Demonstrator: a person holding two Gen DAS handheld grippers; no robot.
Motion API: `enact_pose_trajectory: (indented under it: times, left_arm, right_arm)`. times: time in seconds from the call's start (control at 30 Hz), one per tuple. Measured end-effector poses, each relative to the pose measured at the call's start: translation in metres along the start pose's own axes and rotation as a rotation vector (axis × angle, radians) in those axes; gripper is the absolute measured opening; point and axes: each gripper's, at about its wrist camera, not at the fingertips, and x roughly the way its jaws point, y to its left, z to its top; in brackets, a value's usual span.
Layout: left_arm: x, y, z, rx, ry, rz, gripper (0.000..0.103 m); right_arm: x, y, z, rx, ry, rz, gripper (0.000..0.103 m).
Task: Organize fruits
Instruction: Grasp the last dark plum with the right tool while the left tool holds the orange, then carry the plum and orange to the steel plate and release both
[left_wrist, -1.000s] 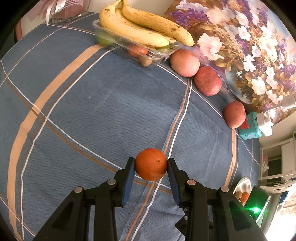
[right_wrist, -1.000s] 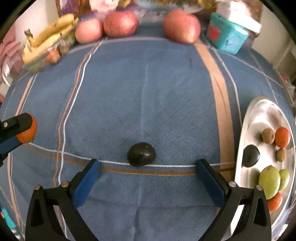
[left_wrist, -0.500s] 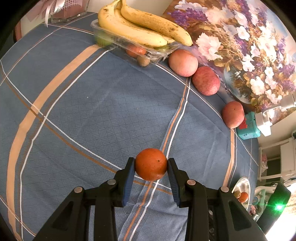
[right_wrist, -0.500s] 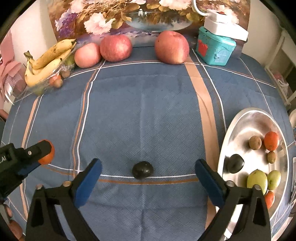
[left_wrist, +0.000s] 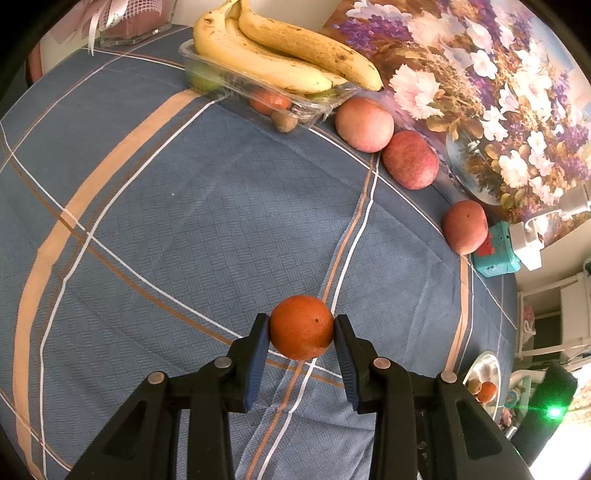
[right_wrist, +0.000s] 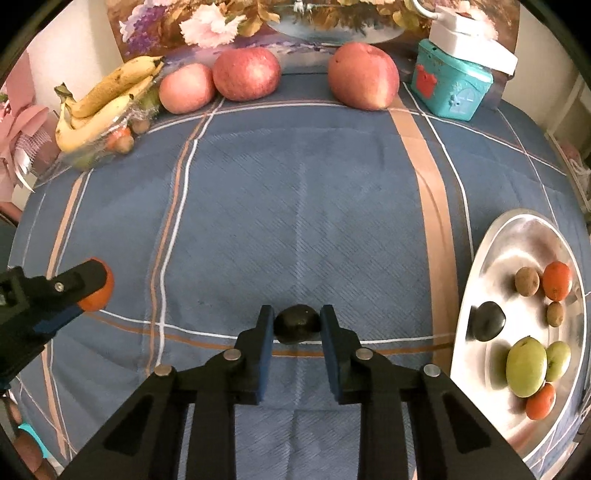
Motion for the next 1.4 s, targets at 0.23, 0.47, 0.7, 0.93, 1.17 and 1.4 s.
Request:
enact_pose_trajectory:
  times: [0.23,0.47,0.7,0.93,1.17,1.4]
  left_arm:
    - [-0.002,-0.004,-0.001,0.013,0.002,-0.009,0.038]
    - [-0.004,-0.011,-0.006,0.023,0.002,-0.019,0.038]
    - [-0.006,-0.018,-0.009,0.041,0.004,-0.021,0.038]
    - [-0.001,-0.046,-0.023,0.093,0.027,-0.041,0.038]
    - [0.006,-0.106,-0.056,0.270,0.060,-0.094,0.037]
    - [0.017,-0.172,-0.109,0.489,0.142,-0.179,0.038]
  right_arm:
    - [-0.026,-0.005,0.004,-0.003,-0.038,0.068,0.026]
    - [-0.036,0.000,0.002,-0.017,-0.053,0.065,0.026]
    - [-0.039,-0.011,0.000,-0.002,-0.053,0.067,0.026]
    - [-0.041,-0.048,0.002,0.047,-0.057,0.042,0.026]
    - [-0.055,-0.121,0.004,0.179,-0.091,-0.024,0.026]
    - [-0.070,-0.187,-0.001,0.320,-0.135,-0.105,0.026]
